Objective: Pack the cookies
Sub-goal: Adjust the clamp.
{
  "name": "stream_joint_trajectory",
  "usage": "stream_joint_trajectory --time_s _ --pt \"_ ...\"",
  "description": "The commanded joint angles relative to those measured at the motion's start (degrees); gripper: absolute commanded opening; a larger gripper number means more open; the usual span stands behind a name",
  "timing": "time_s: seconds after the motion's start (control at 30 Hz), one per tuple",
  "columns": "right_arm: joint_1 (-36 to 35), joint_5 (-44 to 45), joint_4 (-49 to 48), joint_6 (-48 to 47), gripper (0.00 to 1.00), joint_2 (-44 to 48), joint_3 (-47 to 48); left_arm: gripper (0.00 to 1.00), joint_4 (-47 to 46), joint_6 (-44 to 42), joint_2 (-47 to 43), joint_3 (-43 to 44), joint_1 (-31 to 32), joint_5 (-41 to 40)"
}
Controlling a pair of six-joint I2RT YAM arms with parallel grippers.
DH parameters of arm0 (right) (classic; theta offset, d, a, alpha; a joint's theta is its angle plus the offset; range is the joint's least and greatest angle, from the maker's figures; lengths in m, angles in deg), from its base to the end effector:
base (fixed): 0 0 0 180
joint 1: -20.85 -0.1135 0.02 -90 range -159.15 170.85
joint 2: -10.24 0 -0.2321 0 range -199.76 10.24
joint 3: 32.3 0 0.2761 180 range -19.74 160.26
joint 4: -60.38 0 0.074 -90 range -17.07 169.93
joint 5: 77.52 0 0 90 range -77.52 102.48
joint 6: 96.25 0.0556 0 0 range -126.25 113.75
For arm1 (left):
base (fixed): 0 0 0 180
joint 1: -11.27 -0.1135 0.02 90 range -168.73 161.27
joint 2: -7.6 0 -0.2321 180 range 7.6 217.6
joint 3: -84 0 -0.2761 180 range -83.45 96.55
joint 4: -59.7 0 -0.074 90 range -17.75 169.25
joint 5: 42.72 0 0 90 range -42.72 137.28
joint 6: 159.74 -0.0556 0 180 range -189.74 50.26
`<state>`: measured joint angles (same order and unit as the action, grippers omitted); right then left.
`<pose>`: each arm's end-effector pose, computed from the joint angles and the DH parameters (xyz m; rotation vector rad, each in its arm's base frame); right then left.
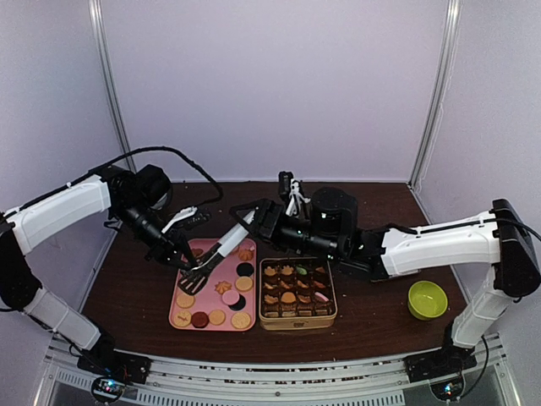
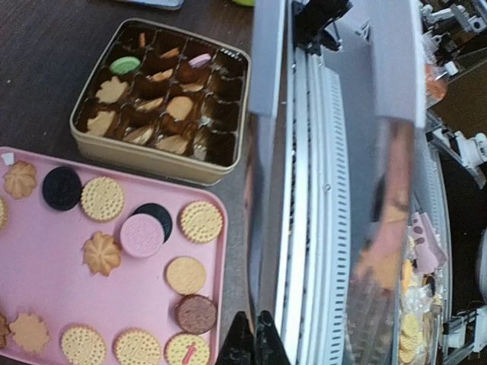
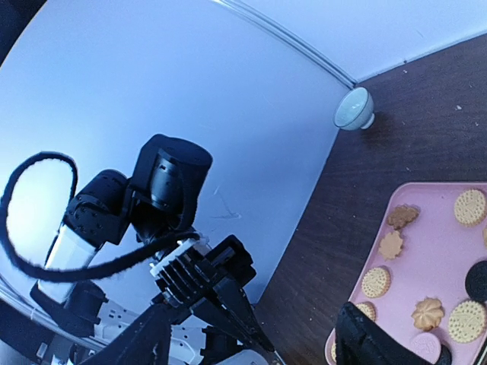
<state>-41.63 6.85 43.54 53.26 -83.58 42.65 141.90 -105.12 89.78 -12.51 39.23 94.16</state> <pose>0.1920 0.3803 0.2512 -0.1396 1.8995 1.6513 0.2302 -0.1681 0.2392 1.5003 2.2541 -1.1569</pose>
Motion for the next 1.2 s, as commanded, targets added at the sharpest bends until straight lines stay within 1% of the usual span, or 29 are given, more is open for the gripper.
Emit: stream_joint_trajectory --time_s 0.0,0.1,0.17,0.3,0.47,0.57,0.67,0.77,0.83,0.97,1.03,1.13,1.17 --pt "0.88 -4.25 -11.26 -3.37 0.82 4.04 -3.26 0.0 4.14 -1.38 0.87 4.04 -0.02 14.3" --pt "1.07 -7.03 -15.91 -4.88 0.92 5.48 -6.05 0.0 4.77 -0.11 1.79 5.37 -0.06 18.02" --pt "1.17 -8.95 -18.25 -5.85 0.96 6.22 -7.84 0.0 4.85 0.44 1.93 5.9 -0.08 19.01" --pt "1.13 -12.21 -18.67 -8.51 0.96 6.81 -8.26 0.0 6.81 -0.57 2.31 6.68 -0.08 20.2" --pt "1.07 -16.1 -24.73 -8.82 0.86 4.42 -7.37 0.0 12.13 -5.64 3.22 7.45 -0.1 21.97" --pt "1.03 -18.61 -24.63 -9.19 0.82 2.3 -4.41 0.0 15.84 -9.94 3.92 7.7 -0.07 22.81" --pt "0.86 -22.21 -23.62 -9.76 0.8 0.21 -1.07 0.0 18.77 -12.68 4.83 8.09 -0.06 23.37" --pt "0.78 -23.97 -20.9 -10.82 0.77 -1.35 1.55 0.0 22.78 -16.47 5.84 9.12 -0.08 24.2" --pt "0.78 -24.12 -21.24 -11.02 0.74 -1.72 1.61 0.0 24.23 -17.61 6.27 9.75 -0.08 24.19" --pt "0.75 -24.48 -22.55 -10.73 0.66 -1.96 1.31 0.0 23.94 -17.03 6.32 10.16 -0.09 23.85" --pt "0.76 -24.41 -21.6 -11.08 0.59 -2.13 1.84 0.0 23.06 -15.55 6.62 10.25 -0.08 23.48" --pt "0.39 -22.22 -18.48 -13.48 0.49 -1.38 1.88 0.01 19.11 -9.4 6.86 10.43 -0.06 20.62" --pt "0.17 -21.05 -16.89 -14.76 0.47 -0.92 1.96 0.03 17.2 -6.66 6.64 10.4 -0.1 19.17"
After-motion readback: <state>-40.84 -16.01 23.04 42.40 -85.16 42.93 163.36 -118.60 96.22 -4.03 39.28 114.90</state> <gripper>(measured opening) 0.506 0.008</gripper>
